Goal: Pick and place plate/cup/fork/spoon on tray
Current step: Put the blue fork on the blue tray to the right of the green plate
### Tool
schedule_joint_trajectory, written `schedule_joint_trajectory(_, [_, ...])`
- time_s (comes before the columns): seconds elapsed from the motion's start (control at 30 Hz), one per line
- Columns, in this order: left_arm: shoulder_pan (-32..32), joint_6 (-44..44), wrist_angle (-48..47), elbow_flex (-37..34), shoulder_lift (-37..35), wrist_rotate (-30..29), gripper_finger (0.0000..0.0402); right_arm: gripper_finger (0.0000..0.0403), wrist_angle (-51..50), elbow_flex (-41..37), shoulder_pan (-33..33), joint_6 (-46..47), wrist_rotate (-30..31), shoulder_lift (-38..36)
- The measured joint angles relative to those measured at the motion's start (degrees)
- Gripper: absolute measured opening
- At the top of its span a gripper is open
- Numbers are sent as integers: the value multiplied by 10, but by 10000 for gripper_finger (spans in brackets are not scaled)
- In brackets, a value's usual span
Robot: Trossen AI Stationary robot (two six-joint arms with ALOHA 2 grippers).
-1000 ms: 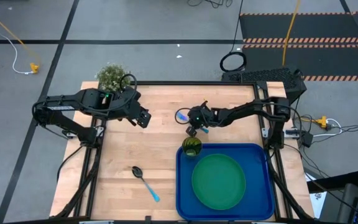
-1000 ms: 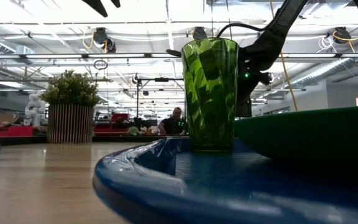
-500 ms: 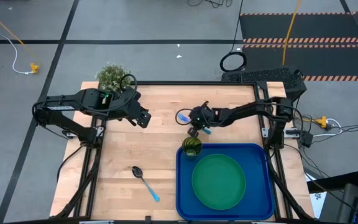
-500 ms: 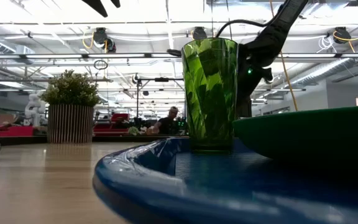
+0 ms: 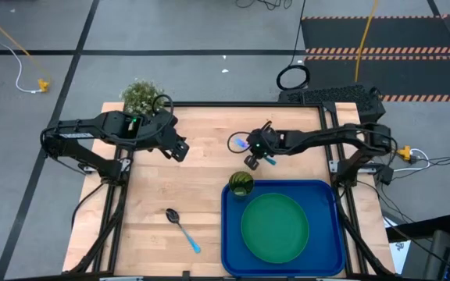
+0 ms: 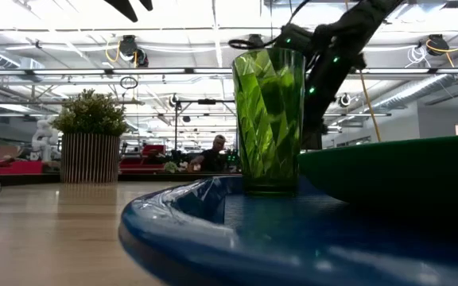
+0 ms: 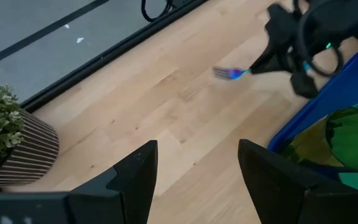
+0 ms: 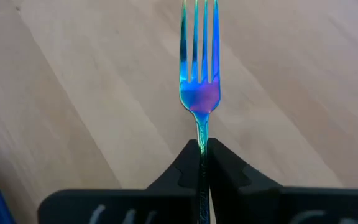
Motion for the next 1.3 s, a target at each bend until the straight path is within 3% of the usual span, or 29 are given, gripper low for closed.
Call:
schedule_joint_trajectory(0.27, [0, 7, -5, 0, 0, 0, 223, 2, -133, 0, 6, 108, 23, -92])
schedule_joint_trajectory(0.5, [0, 14, -17, 0, 0, -2, 223, 2, -264, 1, 52, 245, 23, -158])
schedule_joint_trajectory(0.83, [0, 32, -17, 0, 0, 1, 223, 2, -420, 1, 178, 507, 67, -230])
schedule_joint_trajectory(1.3, [0, 35, -42, 0, 0, 17, 223, 2, -492, 1, 352, 776, 47, -238])
